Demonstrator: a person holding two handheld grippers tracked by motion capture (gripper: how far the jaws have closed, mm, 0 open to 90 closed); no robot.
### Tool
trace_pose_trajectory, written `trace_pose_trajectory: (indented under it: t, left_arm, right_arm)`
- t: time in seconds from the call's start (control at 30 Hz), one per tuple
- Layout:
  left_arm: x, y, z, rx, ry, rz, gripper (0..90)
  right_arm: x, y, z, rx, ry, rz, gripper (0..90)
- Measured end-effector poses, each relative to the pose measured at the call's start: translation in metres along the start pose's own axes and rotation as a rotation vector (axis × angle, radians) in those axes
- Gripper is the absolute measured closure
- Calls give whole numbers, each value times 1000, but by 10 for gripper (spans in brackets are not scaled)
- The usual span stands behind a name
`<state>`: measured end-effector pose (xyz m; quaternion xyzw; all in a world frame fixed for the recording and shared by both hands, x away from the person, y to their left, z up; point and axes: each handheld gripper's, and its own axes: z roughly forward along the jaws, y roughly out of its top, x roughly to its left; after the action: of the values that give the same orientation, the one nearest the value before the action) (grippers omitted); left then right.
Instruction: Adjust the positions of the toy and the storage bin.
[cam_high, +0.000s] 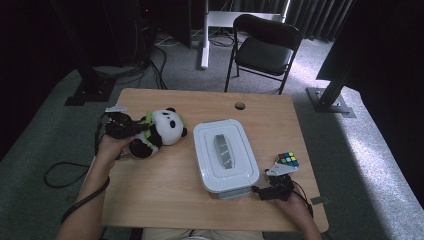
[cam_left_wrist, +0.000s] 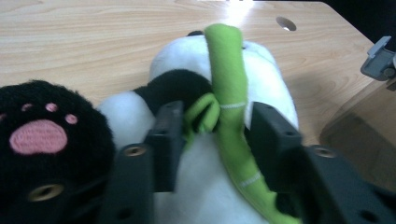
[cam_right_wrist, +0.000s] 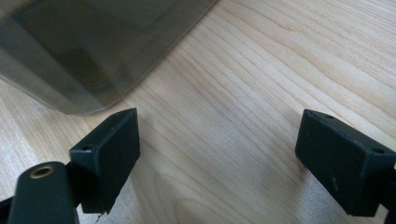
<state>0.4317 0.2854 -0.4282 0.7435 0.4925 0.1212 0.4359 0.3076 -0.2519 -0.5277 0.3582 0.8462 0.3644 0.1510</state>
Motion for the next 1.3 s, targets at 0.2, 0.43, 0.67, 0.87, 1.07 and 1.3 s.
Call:
trace_pose_trajectory:
  t: [0.2, 0.43, 0.67, 0.87, 1.07, 1.3]
  left_arm:
    - [-5, -4, -6, -20, -18, 7, 302]
    - [-14, -7, -14, -30, -29, 66, 194]
    - [-30, -8, -21, -29, -45, 122, 90]
    - [-40, -14, -26, -38, -48, 159, 90]
    - [-56, -30, -27, -28, -62, 200, 91]
    - [-69, -42, -26, -39, -66, 227, 91]
  right_arm:
    - [0, 0, 0, 0, 0, 0, 135]
    - [0, 0, 0, 0, 0, 0, 135]
    - [0, 0, 0, 0, 0, 0, 134]
    - [0, 0, 0, 0, 0, 0, 133]
    - [0, 0, 0, 0, -1, 3, 132]
    - [0, 0, 1, 0, -2, 2, 131]
